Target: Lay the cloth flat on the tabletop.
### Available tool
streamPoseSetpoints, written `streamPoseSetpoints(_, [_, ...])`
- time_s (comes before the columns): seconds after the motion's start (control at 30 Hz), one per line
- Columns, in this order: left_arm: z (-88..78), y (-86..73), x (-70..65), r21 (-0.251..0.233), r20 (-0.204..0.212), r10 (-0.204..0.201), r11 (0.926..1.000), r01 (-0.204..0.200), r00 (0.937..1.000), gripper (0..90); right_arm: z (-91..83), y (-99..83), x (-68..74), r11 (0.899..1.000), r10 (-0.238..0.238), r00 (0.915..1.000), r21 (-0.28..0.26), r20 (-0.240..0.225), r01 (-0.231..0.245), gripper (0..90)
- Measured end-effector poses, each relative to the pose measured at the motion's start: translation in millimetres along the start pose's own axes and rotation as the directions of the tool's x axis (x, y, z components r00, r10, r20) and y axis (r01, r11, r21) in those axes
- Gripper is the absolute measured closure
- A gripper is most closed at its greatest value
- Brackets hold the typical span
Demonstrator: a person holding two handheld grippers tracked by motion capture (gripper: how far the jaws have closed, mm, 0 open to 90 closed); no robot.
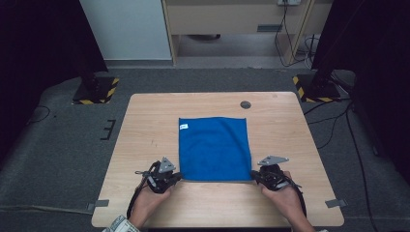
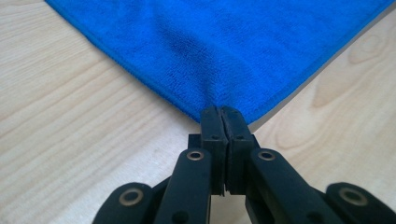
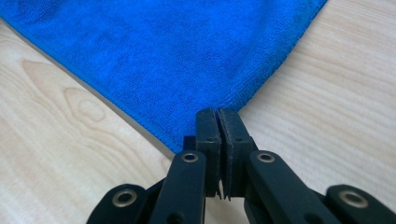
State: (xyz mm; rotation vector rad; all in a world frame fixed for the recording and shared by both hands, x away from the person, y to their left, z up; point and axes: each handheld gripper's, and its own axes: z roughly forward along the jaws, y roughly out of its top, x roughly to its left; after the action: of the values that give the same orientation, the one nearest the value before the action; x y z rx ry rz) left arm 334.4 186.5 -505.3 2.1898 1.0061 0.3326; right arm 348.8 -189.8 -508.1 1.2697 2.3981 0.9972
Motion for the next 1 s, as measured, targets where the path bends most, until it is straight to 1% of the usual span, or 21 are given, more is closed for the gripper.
streamPoseSetpoints(0.07, [-4.2,-2.3,-3.3,-0.009,0.002,-0.006,0.9999,0.006,1.0000,89.0,-3.5,-2.5,2.1,1.000,0.010,0.9999,-0.001,0.002,-0.010,85.0])
streamPoseSetpoints(0.1, [-5.6,-3.0,-4.1,-0.013,0.002,-0.009,0.9999,0.009,1.0000,88.8,-4.6,-3.6,2.8,1.000,0.016,0.9999,-0.002,0.002,-0.016,80.8])
streamPoseSetpoints(0.13, [-7.6,-4.1,-4.7,-0.025,0.000,-0.016,0.9996,0.016,0.9999,87.8,-5.4,-4.4,2.8,1.000,0.011,0.9999,-0.001,0.003,-0.011,75.5])
streamPoseSetpoints(0.17, [-10.1,-4.9,-4.9,-0.043,-0.005,-0.022,0.9988,0.021,0.9998,84.7,-6.5,-5.2,3.6,1.000,0.017,0.9998,-0.003,0.011,-0.017,69.6])
streamPoseSetpoints(0.2, [-12.5,-5.5,-4.9,-0.059,-0.017,-0.023,0.9980,0.022,0.9996,79.7,-7.6,-5.7,3.2,1.000,0.014,0.9998,-0.011,0.016,-0.014,63.7])
streamPoseSetpoints(0.23, [-14.4,-6.1,-5.1,-0.074,-0.031,-0.026,0.9970,0.024,0.9992,73.1,-9.1,-5.8,3.1,1.000,0.022,0.9996,-0.012,0.016,-0.021,56.4])
streamPoseSetpoints(0.27, [-16.3,-6.6,-4.7,-0.083,-0.040,-0.027,0.9963,0.024,0.9988,65.4,-9.3,-5.7,2.9,0.999,0.021,0.9996,-0.026,0.020,-0.020,52.3])
streamPoseSetpoints(0.3, [-17.9,-7.0,-4.2,-0.089,-0.040,-0.031,0.9957,0.027,0.9987,60.5,-9.7,-5.5,3.0,0.999,0.017,0.9997,-0.034,0.016,-0.016,49.5])
streamPoseSetpoints(0.33, [-19.6,-7.5,-3.5,-0.098,-0.044,-0.031,0.9949,0.027,0.9985,59.2,-9.7,-5.2,3.8,0.999,0.018,0.9997,-0.036,0.018,-0.017,45.0])
streamPoseSetpoints(0.37, [-21.1,-7.6,-2.5,-0.104,-0.053,-0.024,0.9944,0.018,0.9983,56.4,-9.0,-4.6,3.8,0.999,0.006,0.9994,-0.042,0.034,-0.004,41.9])
streamPoseSetpoints(0.47, [-21.1,-5.6,2.7,-0.116,-0.069,-0.008,0.9932,0.000,0.9976,46.6,-6.0,-1.8,5.4,0.998,-0.004,0.9994,-0.055,0.034,0.006,36.6])
streamPoseSetpoints(0.5, [-19.4,-3.8,5.9,-0.116,-0.068,-0.008,0.9932,0.000,0.9976,43.0,-4.4,-0.4,5.4,0.998,-0.015,0.9994,-0.062,0.031,0.017,34.9])
streamPoseSetpoints(0.57, [-14.5,0.7,13.1,-0.114,-0.061,-0.009,0.9935,0.002,0.9981,36.6,-1.2,3.1,5.8,0.998,-0.016,0.9997,-0.065,0.018,0.017,31.2])
streamPoseSetpoints(0.63, [-9.3,5.9,20.6,-0.120,-0.063,-0.007,0.9928,-0.001,0.9980,32.7,1.9,7.1,7.1,0.997,-0.022,0.9997,-0.072,0.012,0.023,28.6])
streamPoseSetpoints(0.77, [0.3,18.1,36.1,-0.118,-0.059,-0.007,0.9930,0.000,0.9983,28.8,10.6,15.2,7.8,0.996,-0.031,0.9995,-0.089,-0.006,0.031,23.8])
streamPoseSetpoints(0.8, [3.0,20.6,40.0,-0.120,-0.058,-0.011,0.9928,0.004,0.9982,28.5,12.9,17.2,7.9,0.996,-0.036,0.9993,-0.088,-0.010,0.034,22.7])
streamPoseSetpoints(0.87, [9.2,25.6,47.2,-0.118,-0.056,-0.021,0.9929,0.014,0.9982,25.4,18.3,21.3,8.4,0.996,-0.029,0.9994,-0.082,-0.021,0.027,20.6])
streamPoseSetpoints(0.93, [14.0,29.3,51.9,-0.114,-0.052,-0.017,0.9934,0.011,0.9985,25.3,23.8,25.0,8.7,0.996,-0.035,0.9990,-0.085,-0.026,0.033,19.5])
streamPoseSetpoints(0.97, [16.6,31.6,54.6,-0.113,-0.047,-0.017,0.9935,0.011,0.9988,24.4,26.5,26.8,8.7,0.995,-0.044,0.9987,-0.090,-0.027,0.041,18.4])
streamPoseSetpoints(1.0, [19.3,33.8,57.2,-0.110,-0.043,-0.020,0.9939,0.015,0.9989,22.9,28.9,28.7,9.1,0.995,-0.041,0.9987,-0.088,-0.032,0.038,17.1])
